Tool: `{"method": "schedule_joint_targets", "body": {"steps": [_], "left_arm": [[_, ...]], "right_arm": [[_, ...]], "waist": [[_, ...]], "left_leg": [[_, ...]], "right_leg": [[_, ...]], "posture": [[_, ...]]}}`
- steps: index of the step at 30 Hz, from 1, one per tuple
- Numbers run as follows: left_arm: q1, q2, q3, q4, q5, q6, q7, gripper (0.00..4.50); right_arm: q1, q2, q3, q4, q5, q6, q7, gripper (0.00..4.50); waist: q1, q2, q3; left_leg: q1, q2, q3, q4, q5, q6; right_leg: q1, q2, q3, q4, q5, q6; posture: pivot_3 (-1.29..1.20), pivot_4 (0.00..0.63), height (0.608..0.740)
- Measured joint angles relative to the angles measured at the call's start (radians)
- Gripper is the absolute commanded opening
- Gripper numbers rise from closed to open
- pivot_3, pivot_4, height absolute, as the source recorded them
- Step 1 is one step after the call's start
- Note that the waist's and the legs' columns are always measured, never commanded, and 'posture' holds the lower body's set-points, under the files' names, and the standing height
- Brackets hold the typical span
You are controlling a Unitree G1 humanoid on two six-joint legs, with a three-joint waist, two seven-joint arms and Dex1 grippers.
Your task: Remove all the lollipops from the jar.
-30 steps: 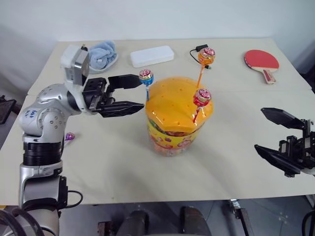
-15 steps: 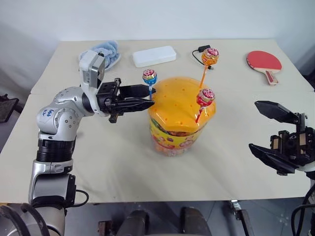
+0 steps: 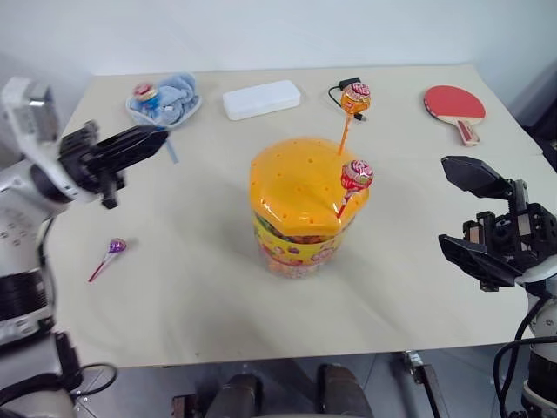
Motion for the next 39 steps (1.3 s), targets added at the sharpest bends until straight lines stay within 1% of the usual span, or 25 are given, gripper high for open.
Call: {"method": "schedule_joint_targets", "body": {"steps": [1,2,3,5,8,10,12,15,18,21,25,28,30,33,35,37,38,39], "left_arm": [[0.121,0.029,0.04,-0.002,0.039,-0.018,-0.009,0.05],[0.245,0.036,0.086,-0.016,0.066,-0.026,-0.019,0.05],[0.339,0.029,0.119,-0.029,0.081,-0.029,-0.023,0.05],[0.497,-0.02,0.204,-0.087,0.09,-0.032,-0.013,0.05],[0.658,-0.105,0.337,-0.176,0.092,-0.049,0.039,0.05],[0.729,-0.134,0.356,-0.204,0.115,-0.085,0.062,0.05],[0.767,-0.162,0.337,-0.202,0.171,-0.13,0.101,0.05],[0.737,-0.19,0.27,-0.169,0.224,-0.17,0.162,0.05],[0.697,-0.189,0.212,-0.134,0.251,-0.186,0.188,0.05],[0.673,-0.185,0.186,-0.1,0.265,-0.19,0.205,0.66],[0.677,-0.171,0.169,-0.084,0.265,-0.194,0.189,1.89],[0.683,-0.161,0.171,-0.082,0.246,-0.19,0.16,2.81],[0.692,-0.144,0.179,-0.08,0.228,-0.189,0.128,3.44],[0.709,-0.092,0.226,-0.079,0.195,-0.211,0.035,4.32],[0.692,-0.043,0.274,-0.084,0.151,-0.215,-0.029,4.32],[0.651,-0.005,0.308,-0.111,0.109,-0.207,-0.056,4.32],[0.6,0.016,0.311,-0.133,0.074,-0.189,-0.063,4.32],[0.566,0.026,0.31,-0.157,0.052,-0.178,-0.063,4.42]], "right_arm": [[-0.003,-0.002,0.004,0.015,-0.001,0.005,0.013,4.5],[-0.005,-0.007,0.009,0.033,-0.003,0.006,0.03,4.5],[-0.004,-0.012,0.008,0.053,-0.004,0.007,0.047,4.5],[-0.013,-0.021,0.017,0.095,-0.023,0.007,0.084,4.5],[-0.026,-0.029,0.022,0.146,-0.053,0.005,0.126,4.5],[-0.033,-0.03,0.025,0.176,-0.074,0.004,0.143,4.5],[-0.039,-0.031,0.026,0.211,-0.101,-0.005,0.167,4.5],[-0.048,-0.032,0.043,0.253,-0.139,-0.018,0.199,4.5],[-0.055,-0.033,0.049,0.288,-0.165,-0.025,0.22,4.5],[-0.064,-0.034,0.048,0.322,-0.191,-0.043,0.233,4.5],[-0.064,-0.035,0.045,0.331,-0.207,-0.06,0.233,4.5],[-0.064,-0.038,0.036,0.346,-0.215,-0.064,0.232,4.5],[-0.064,-0.045,0.028,0.36,-0.22,-0.065,0.234,4.5],[-0.066,-0.088,0.005,0.405,-0.235,-0.065,0.241,4.5],[-0.085,-0.121,-0.022,0.453,-0.254,-0.078,0.238,4.5],[-0.109,-0.152,-0.047,0.499,-0.275,-0.092,0.236,4.5],[-0.12,-0.177,-0.063,0.536,-0.297,-0.116,0.235,4.5],[-0.128,-0.193,-0.072,0.565,-0.315,-0.133,0.232,4.5]], "waist": [[-0.003,0.0,0.0],[-0.005,0.0,0.0],[-0.003,0.0,0.0],[0.005,-0.001,0.0],[0.025,-0.001,0.0],[0.041,-0.001,0.0],[0.054,-0.001,0.0],[0.068,-0.001,0.0],[0.062,-0.001,0.0],[0.053,-0.001,0.0],[0.035,-0.001,0.0],[0.032,-0.001,0.0],[0.033,-0.001,0.0],[0.035,-0.001,0.0],[0.038,-0.001,0.0],[0.041,0.0,0.0],[0.045,0.0,0.0],[0.046,0.0,0.0]], "left_leg": [[0.001,0.0,0.0,-0.003,0.0,0.0],[0.002,0.0,0.0,-0.005,0.0,0.0],[0.003,0.0,0.0,-0.006,0.0,0.001],[0.002,0.0,-0.001,-0.005,-0.001,0.001],[-0.001,0.0,-0.003,0.0,-0.001,0.0],[-0.001,0.0,-0.003,0.003,-0.001,0.0],[-0.001,-0.001,-0.001,0.005,-0.001,0.0],[-0.002,-0.001,-0.003,0.007,-0.001,0.0],[-0.002,-0.001,-0.002,0.007,-0.002,0.0],[-0.001,0.0,-0.002,0.006,-0.003,-0.001],[-0.001,0.001,-0.001,0.004,-0.003,-0.001],[-0.001,0.001,0.0,0.004,-0.003,-0.001],[-0.001,0.001,0.0,0.004,-0.003,-0.001],[-0.002,0.001,0.0,0.005,-0.003,-0.001],[-0.003,0.0,-0.001,0.006,-0.003,-0.001],[-0.002,0.0,-0.001,0.006,-0.003,-0.001],[-0.002,0.0,-0.001,0.007,-0.003,-0.001],[-0.002,0.0,-0.001,0.007,-0.003,-0.001]], "right_leg": [[0.0,0.0,0.0,0.0,0.0,0.0],[-0.001,0.0,0.001,-0.001,0.0,0.0],[0.0,-0.001,0.001,-0.001,0.0,0.0],[0.0,-0.001,0.001,-0.002,0.0,-0.001],[0.001,-0.001,0.001,-0.004,0.0,-0.001],[0.003,-0.001,0.001,-0.007,0.0,-0.001],[0.004,-0.001,0.002,-0.008,0.0,-0.001],[0.004,-0.001,0.002,-0.007,0.0,-0.001],[0.004,-0.001,0.002,-0.005,0.0,-0.001],[0.002,0.0,0.001,-0.002,0.0,-0.001],[0.0,0.0,0.001,-0.002,0.0,-0.001],[0.0,0.0,0.001,-0.002,0.0,-0.001],[0.0,0.0,0.001,-0.002,0.0,-0.001],[0.001,0.0,0.001,-0.003,0.0,-0.001],[0.001,0.0,0.001,-0.003,0.0,-0.002],[0.002,-0.001,0.001,-0.004,0.0,-0.002],[0.002,-0.001,0.001,-0.004,0.0,-0.002],[0.002,-0.001,0.001,-0.004,0.0,-0.002]], "posture": [[0.0,0.15,0.74],[0.0,0.15,0.74],[0.0,0.15,0.74],[0.0,0.15,0.74],[0.0,0.15,0.74],[0.0,0.15,0.74],[0.0,0.15,0.74],[0.0,0.15,0.74],[0.0,0.15,0.74],[0.0,0.15,0.74],[0.0,0.15,0.74],[0.0,0.15,0.74],[0.0,0.15,0.74],[0.0,0.15,0.74],[0.0,0.15,0.74],[0.0,0.15,0.74],[0.0,0.15,0.74],[0.0,0.15,0.74]]}}
